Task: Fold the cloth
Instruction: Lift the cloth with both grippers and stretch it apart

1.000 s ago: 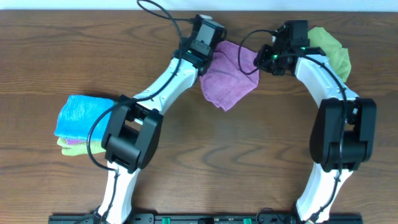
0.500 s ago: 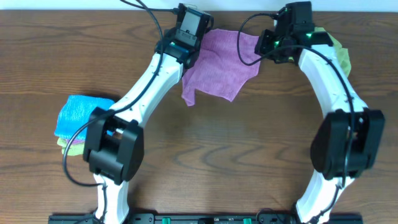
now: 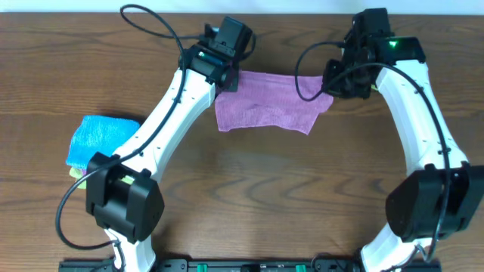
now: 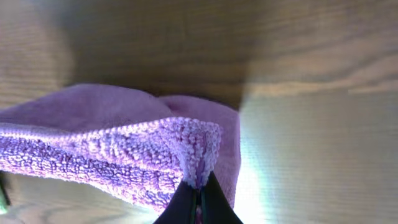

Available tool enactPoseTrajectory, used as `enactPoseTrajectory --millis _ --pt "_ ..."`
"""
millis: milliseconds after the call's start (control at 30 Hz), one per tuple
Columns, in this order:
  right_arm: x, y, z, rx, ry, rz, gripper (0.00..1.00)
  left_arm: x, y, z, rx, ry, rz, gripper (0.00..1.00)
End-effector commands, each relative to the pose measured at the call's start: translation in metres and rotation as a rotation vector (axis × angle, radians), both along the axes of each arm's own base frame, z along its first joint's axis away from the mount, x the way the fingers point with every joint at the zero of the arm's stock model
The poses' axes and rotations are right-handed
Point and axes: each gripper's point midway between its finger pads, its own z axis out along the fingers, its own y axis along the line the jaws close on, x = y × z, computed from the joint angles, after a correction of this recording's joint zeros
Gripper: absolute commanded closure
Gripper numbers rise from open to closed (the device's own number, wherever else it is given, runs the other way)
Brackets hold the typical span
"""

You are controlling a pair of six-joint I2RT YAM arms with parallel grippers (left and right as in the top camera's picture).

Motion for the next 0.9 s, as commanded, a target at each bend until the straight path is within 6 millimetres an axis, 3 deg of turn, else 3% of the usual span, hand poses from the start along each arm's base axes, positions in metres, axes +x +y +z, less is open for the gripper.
enactPoseTrajectory --millis 0,233,567,733,867 --pt "-0.011 -0.016 0.024 -0.107 -0.047 0.006 0.99 -0.012 0.004 0.023 -0.021 -0.022 0.048 0.94" --pt "-0.059 -0.015 0.051 -0.158 -0.042 0.040 0.99 -0.056 -0.002 0.031 -0.042 0.063 0.085 0.94" --pt "-0.141 -0.028 0.037 -0.164 0.000 0.025 0.99 -0.109 0.000 0.050 -0.069 0.152 0.101 0.94" --pt "-0.141 -0.029 0.039 -0.166 -0.041 0.019 0.99 -0.112 -0.005 0.051 -0.073 0.155 0.084 0.94" --pt "-0.120 -0.026 0.043 -0.155 -0.116 0.013 0.99 -0.102 -0.004 0.052 -0.064 0.111 0.093 0.94"
